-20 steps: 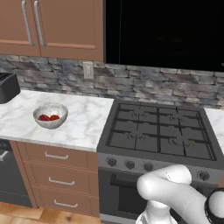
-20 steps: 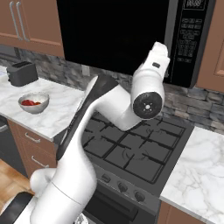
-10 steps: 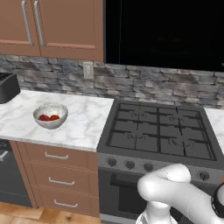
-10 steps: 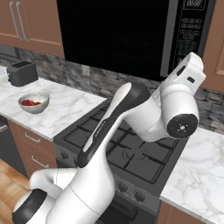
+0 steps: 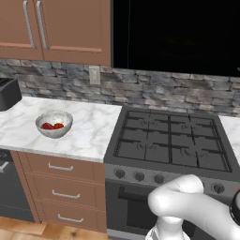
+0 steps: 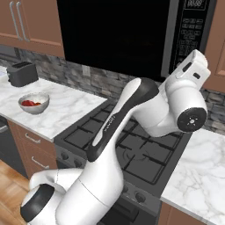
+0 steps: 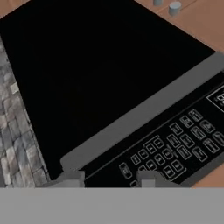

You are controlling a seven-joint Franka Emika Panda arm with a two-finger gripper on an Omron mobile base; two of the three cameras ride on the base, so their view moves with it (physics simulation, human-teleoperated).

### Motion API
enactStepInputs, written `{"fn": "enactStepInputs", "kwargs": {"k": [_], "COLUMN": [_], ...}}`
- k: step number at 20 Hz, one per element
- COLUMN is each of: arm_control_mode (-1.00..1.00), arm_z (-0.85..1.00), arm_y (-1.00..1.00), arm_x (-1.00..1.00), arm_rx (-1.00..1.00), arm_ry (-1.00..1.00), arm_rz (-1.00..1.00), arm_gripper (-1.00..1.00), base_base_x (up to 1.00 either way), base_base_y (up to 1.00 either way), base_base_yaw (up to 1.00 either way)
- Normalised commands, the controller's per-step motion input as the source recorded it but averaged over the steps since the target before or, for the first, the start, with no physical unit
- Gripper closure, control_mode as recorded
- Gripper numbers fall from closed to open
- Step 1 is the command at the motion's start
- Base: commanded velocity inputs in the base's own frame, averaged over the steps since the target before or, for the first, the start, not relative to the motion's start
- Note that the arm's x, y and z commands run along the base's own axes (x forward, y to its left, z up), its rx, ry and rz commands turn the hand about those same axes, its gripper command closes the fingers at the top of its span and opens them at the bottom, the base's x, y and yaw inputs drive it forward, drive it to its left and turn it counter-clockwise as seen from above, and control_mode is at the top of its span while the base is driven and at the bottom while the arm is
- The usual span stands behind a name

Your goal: Place the bowl containing the onion and broccoli in the microwave. Close the microwave door and press the start button to microwave the meal.

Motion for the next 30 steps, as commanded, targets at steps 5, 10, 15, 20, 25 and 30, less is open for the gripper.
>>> {"fn": "enactStepInputs", "kwargs": {"k": [5,10,15,20,25,30], "arm_control_mode": [-1.00,-1.00,-1.00,-1.00,-1.00,-1.00], "arm_z": [0.00,0.00,0.00,0.00,0.00,0.00], "arm_y": [-0.12,-0.29,-0.22,-0.10,-0.02,0.00], "arm_x": [0.22,0.11,0.13,0.16,0.18,0.25], "arm_rx": [0.06,0.04,0.00,0.00,0.00,0.00], "arm_ry": [0.00,0.00,0.00,0.00,0.00,0.00], "arm_rz": [0.03,0.00,0.00,0.00,0.00,0.00], "arm_gripper": [1.00,1.00,1.00,1.00,1.00,1.00], "base_base_x": [0.00,0.00,0.00,0.00,0.00,0.00], "base_base_y": [0.00,0.00,0.00,0.00,0.00,0.00], "base_base_yaw": [0.00,0.00,0.00,0.00,0.00,0.00]}}
